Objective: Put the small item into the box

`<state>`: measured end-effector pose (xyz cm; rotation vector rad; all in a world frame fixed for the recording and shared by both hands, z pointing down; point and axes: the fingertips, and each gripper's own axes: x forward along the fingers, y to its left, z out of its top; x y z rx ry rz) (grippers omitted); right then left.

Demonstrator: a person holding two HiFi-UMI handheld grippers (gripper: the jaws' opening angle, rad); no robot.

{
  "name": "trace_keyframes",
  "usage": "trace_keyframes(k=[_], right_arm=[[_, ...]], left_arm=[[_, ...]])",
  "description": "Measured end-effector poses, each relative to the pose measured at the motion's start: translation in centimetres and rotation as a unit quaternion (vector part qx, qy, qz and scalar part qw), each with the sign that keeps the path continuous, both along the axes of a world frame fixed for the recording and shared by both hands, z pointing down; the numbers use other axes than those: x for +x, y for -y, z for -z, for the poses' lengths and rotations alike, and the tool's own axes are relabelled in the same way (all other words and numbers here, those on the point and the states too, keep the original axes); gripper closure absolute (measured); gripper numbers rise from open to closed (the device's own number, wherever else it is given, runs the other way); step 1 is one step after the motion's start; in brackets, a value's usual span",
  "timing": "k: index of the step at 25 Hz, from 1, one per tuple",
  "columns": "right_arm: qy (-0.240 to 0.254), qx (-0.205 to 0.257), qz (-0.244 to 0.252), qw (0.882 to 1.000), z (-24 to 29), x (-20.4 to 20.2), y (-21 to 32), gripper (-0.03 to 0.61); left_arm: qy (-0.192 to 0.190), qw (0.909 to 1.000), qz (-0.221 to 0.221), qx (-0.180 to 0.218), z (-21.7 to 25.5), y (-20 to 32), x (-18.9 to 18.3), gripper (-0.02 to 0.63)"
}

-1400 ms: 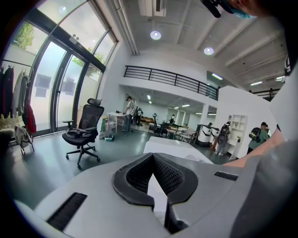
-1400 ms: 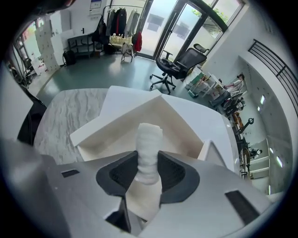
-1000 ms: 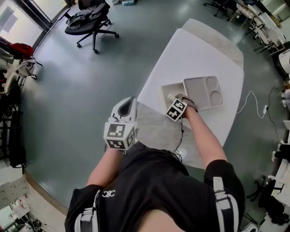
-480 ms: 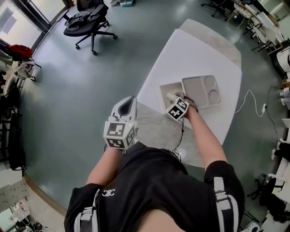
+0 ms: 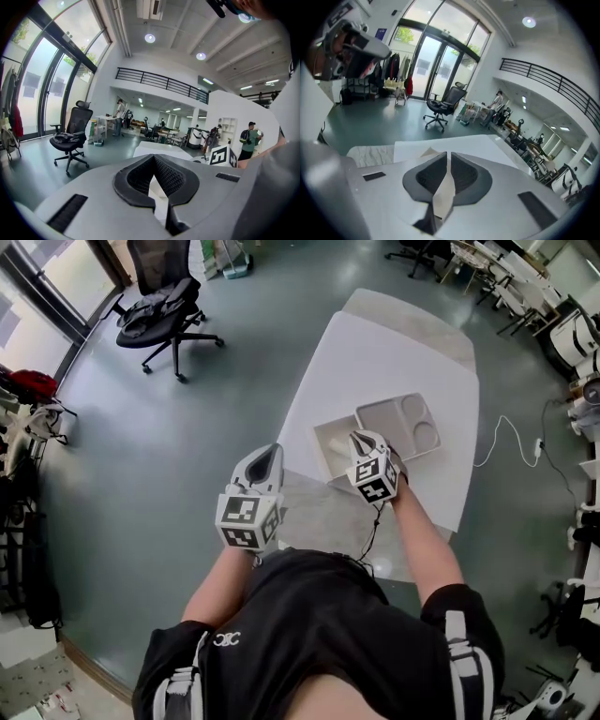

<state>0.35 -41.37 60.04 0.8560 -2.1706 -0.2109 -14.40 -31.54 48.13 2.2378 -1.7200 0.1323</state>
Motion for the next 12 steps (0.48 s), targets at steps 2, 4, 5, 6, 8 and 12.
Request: trace_keyframes(k=[2, 4, 5, 6, 8, 12], right_arm=[[0.041, 0.024, -0.016, 0.999, 2.8, 0.5, -0.3, 0.554], [0.081, 0.044, -0.039, 0.995, 5.2, 1.5, -0.6, 0.561], [0.103, 0.052, -0.053, 0.992, 6.3, 2.1, -0.7, 0.565], [0.126, 0.060, -0.067, 0.988, 7.5, 2.7, -0.8, 0.565], [0.176, 0.081, -0.096, 0.976, 10.1, 4.0, -1.1, 0.566], [0.254, 0.144, -0.136, 0.947, 15.0, 6.9, -2.3, 0.566]], left_arm=[[-0.005, 1.0000, -0.005, 0.007, 0.5, 0.3, 0.4, 0.609], [-0.007, 0.9998, -0.012, 0.016, 1.1, 0.7, 1.1, 0.609], [-0.007, 0.9996, -0.017, 0.020, 1.4, 0.9, 1.4, 0.608], [-0.006, 0.9995, -0.021, 0.023, 1.7, 1.1, 1.8, 0.609], [-0.006, 0.9991, -0.031, 0.027, 2.1, 1.4, 2.7, 0.608], [-0.005, 0.9979, -0.056, 0.032, 2.8, 2.1, 4.8, 0.609]])
